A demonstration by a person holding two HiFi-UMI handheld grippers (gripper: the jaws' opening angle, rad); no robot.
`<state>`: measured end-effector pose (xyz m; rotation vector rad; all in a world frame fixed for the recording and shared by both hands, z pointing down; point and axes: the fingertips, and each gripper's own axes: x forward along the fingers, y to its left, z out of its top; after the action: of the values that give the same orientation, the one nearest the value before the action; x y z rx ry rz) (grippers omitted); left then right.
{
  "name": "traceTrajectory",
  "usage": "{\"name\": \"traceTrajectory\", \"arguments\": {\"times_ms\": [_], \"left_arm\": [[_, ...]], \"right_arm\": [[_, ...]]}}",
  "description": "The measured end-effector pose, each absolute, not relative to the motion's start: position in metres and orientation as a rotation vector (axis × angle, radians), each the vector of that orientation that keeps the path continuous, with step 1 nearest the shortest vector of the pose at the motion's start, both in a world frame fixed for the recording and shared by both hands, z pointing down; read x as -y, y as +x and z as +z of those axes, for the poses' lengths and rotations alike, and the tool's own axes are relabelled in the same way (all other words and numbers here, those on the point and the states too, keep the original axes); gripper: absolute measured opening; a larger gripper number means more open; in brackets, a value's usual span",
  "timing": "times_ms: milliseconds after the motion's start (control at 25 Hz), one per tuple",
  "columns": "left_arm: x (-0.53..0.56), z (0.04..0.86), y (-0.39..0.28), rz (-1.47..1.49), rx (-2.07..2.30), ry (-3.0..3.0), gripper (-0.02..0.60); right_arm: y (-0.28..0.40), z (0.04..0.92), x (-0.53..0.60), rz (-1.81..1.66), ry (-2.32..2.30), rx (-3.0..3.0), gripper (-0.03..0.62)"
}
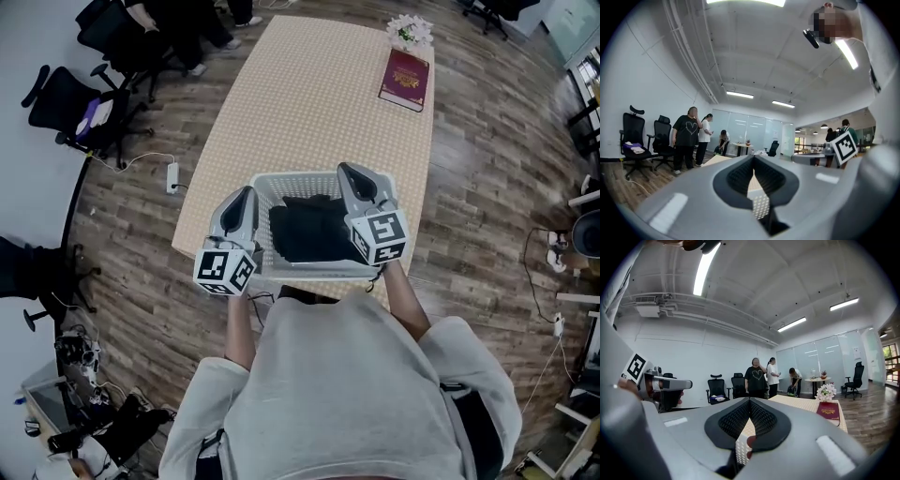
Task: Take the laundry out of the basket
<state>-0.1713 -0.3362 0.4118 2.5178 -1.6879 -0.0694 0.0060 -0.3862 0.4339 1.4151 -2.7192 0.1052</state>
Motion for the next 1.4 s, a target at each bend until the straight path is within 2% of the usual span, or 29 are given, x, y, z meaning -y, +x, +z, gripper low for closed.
{"name": "traceTrajectory", "arguments": {"times_ms": [560,1120,1280,1400], "left_arm": [[0.374,0.426,-0.219,-0.052,1.604,2.517,0.012],[0.367,0.507,-0.254,0.05,1.573,2.359,0.012],[0.366,0.518,-0.259,0.034,1.556,2.332,0.012],[0.365,0.521,-0.256,0.016,1.546,2.325,0.012]], "right_arm": [[-0.017,0.444,0.4,0.149,1.445,2.625,-0.002],[-0.04,0.52,0.388,0.347,1.305,2.534,-0.002],[-0.054,0.537,0.382,0.277,1.204,2.48,-0.002],[-0.065,0.552,0.37,0.086,1.052,2.387,-0.002]]}}
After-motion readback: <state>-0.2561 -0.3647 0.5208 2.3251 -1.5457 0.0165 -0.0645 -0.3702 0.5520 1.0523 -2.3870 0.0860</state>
